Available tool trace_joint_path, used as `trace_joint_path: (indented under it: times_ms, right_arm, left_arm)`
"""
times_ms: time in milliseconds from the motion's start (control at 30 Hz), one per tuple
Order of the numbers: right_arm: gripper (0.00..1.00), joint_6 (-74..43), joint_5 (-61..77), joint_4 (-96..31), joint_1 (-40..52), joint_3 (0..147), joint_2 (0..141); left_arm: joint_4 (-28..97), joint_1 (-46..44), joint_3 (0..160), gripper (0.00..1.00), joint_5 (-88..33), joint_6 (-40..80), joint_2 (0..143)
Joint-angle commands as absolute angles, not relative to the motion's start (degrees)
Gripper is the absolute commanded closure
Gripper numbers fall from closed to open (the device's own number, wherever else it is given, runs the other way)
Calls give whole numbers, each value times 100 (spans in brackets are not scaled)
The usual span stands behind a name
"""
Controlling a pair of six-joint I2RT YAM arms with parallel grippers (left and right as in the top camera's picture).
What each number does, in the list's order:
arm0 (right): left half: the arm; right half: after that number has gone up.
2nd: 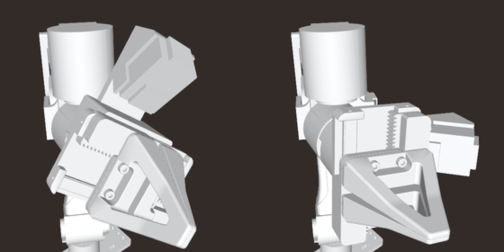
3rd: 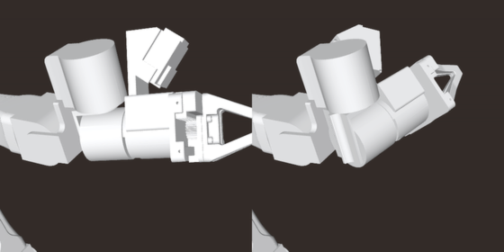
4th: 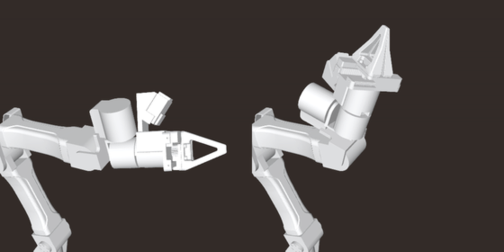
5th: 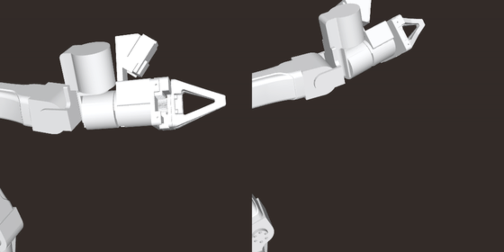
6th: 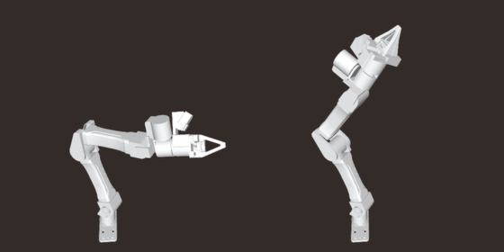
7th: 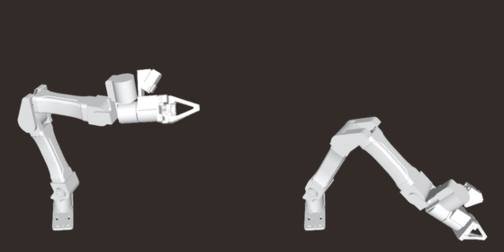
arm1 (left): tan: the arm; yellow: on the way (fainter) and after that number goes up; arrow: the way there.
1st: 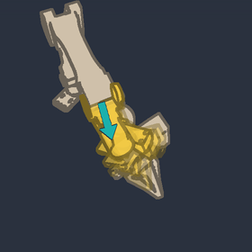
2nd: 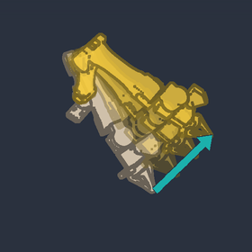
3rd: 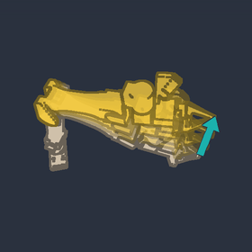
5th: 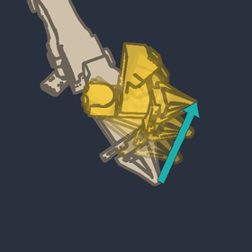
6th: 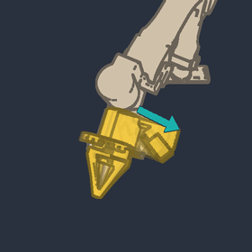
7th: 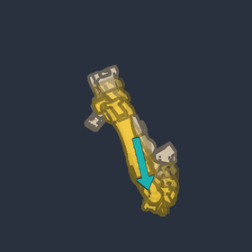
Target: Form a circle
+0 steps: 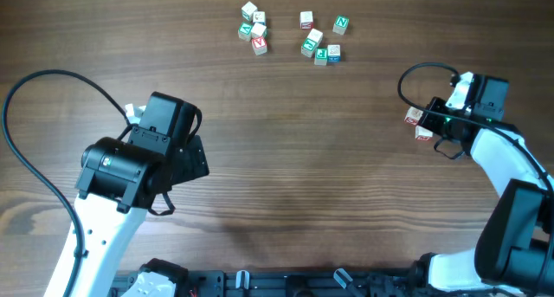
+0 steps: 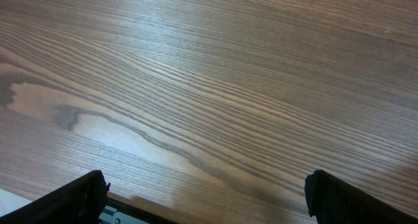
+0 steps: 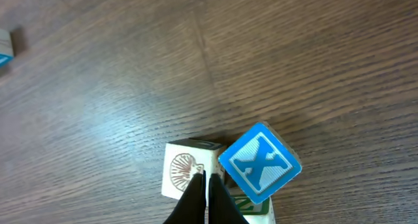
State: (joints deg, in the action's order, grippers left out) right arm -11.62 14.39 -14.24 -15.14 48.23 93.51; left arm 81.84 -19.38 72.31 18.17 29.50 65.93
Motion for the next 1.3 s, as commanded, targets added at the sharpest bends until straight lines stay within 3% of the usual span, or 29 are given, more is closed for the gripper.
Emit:
trace_joint_path:
  times_ms: [0, 1267]
  right_arm:
    - [96, -1050, 1481, -1417, -1496, 4912, 9522]
    - [96, -1223, 1028, -1542, -1496, 4912, 9522]
  left_arm:
    - [8171, -1894, 7216, 0, 1892, 3050, 6536]
    - [8171, -1894, 7216, 0, 1892, 3050, 6536]
